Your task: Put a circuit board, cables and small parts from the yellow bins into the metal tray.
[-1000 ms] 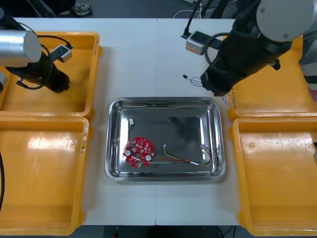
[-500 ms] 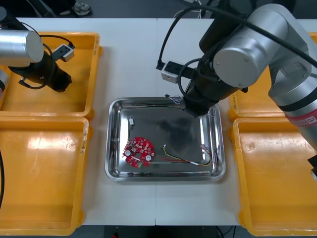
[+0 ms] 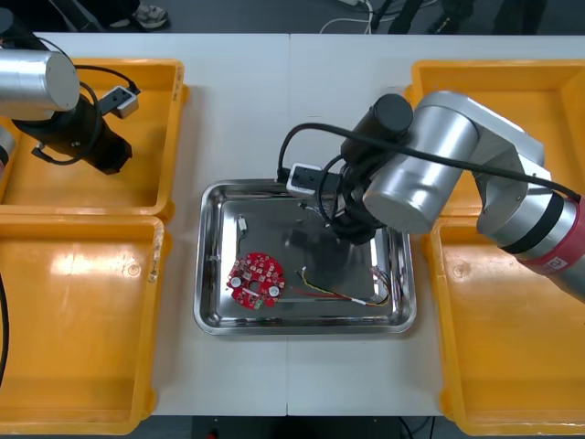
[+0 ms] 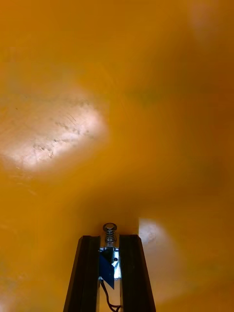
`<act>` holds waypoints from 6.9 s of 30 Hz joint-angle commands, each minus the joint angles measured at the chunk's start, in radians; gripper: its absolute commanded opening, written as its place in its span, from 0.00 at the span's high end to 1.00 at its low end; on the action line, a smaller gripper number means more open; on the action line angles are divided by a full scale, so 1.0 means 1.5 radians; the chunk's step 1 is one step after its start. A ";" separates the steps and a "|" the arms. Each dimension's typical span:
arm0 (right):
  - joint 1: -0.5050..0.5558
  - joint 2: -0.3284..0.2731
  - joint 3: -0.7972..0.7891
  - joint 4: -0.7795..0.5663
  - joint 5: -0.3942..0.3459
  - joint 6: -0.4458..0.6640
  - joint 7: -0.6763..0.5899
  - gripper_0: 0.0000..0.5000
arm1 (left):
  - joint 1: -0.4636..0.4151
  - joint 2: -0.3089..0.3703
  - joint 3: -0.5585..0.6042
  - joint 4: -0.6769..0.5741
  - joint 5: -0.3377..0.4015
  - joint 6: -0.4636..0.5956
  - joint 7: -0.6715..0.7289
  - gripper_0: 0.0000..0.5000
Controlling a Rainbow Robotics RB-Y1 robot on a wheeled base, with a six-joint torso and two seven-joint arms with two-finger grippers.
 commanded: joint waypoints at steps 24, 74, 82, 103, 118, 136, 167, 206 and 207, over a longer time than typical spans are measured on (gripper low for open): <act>0.021 -0.040 0.060 0.050 0.023 -0.131 0.073 0.16 | -0.004 0.013 0.034 -0.299 -0.017 0.250 0.195 1.00; 0.144 -0.199 -0.490 -0.091 -0.234 0.238 -0.373 0.00 | 0.089 -0.137 -0.219 -0.591 -0.139 0.294 0.690 1.00; 0.204 -0.218 -0.549 -0.096 -0.220 0.228 -0.410 0.00 | 0.103 -0.154 -0.269 -0.583 -0.137 0.269 0.764 1.00; 0.307 -0.275 -0.558 -0.107 -0.189 0.151 -0.450 0.00 | 0.117 -0.172 -0.334 -0.482 -0.120 0.146 0.835 1.00; 0.376 -0.288 -0.579 -0.107 -0.217 0.114 -0.461 0.00 | 0.126 -0.172 -0.345 -0.481 -0.117 0.124 0.846 0.32; 0.466 -0.288 -0.628 -0.127 -0.250 0.090 -0.456 0.00 | 0.125 -0.170 -0.344 -0.496 -0.123 0.122 0.858 0.00; 0.495 -0.172 -0.691 -0.199 -0.155 0.146 -0.422 0.00 | 0.109 -0.033 -0.038 -0.708 0.075 0.426 0.679 0.00; 0.486 -0.165 -0.686 -0.146 -0.171 0.154 -0.381 0.00 | 0.379 0.102 0.287 -0.784 0.092 0.426 0.421 0.00; 0.485 -0.165 -0.683 -0.146 -0.171 0.154 -0.378 0.00 | 0.386 0.102 0.288 -0.790 0.092 0.426 0.421 0.00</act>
